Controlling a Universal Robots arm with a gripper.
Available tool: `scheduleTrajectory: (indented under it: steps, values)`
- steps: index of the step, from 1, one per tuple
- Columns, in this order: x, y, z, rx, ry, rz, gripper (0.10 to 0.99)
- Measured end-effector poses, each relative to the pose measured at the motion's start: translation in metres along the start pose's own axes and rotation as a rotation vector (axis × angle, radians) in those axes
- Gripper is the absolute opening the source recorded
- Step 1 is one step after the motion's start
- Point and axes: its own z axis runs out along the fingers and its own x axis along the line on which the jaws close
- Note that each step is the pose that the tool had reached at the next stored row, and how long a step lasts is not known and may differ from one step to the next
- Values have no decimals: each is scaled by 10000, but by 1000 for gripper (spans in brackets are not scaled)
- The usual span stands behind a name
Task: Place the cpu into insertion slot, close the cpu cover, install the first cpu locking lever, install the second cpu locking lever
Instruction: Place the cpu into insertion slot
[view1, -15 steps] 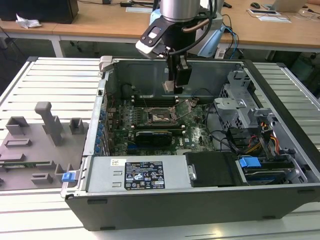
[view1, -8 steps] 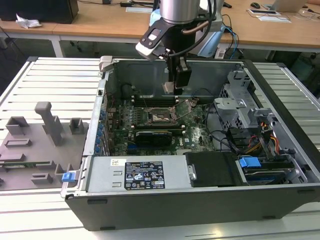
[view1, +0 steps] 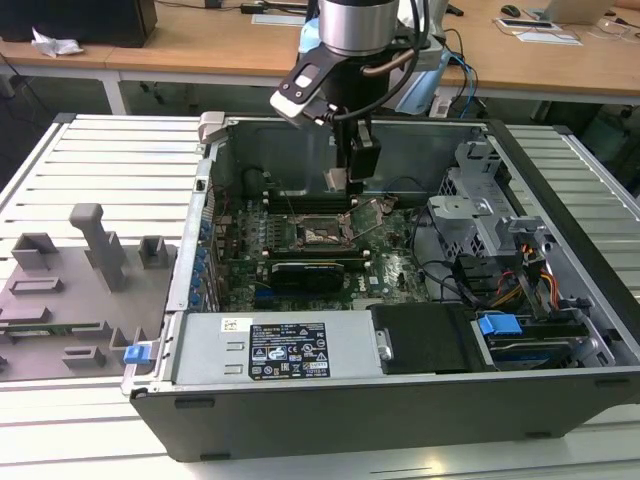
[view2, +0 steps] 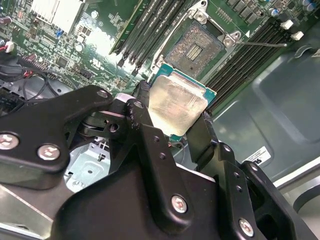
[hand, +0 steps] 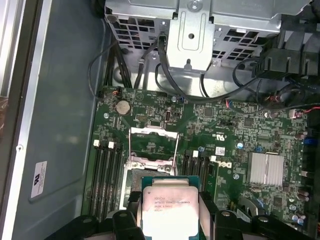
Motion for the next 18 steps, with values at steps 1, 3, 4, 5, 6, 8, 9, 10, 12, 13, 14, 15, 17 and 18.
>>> scheduleTrajectory:
  steps: [1,3,4,5,6,8,9,10,12,13,14,15,17,18]
  values:
    - [0,-1,5,0,-2,11,537]
    - [0,-3,16,-1,-4,36,537]
    - [0,-5,21,0,-5,47,537]
    - [0,-5,25,-1,-5,54,537]
    - [0,-7,28,-1,-6,61,537]
    - [0,-9,37,-1,-7,80,537]
    - [0,-10,44,-1,-9,95,537]
    - [0,-11,51,-2,-10,109,537]
    - [0,-13,57,-2,-12,123,537]
    - [0,-13,61,-2,-12,131,537]
    - [0,-14,64,-2,-13,138,537]
    - [0,-15,67,-2,-13,143,537]
    - [0,-17,71,-2,-14,155,537]
    - [0,-19,76,-3,-15,164,537]
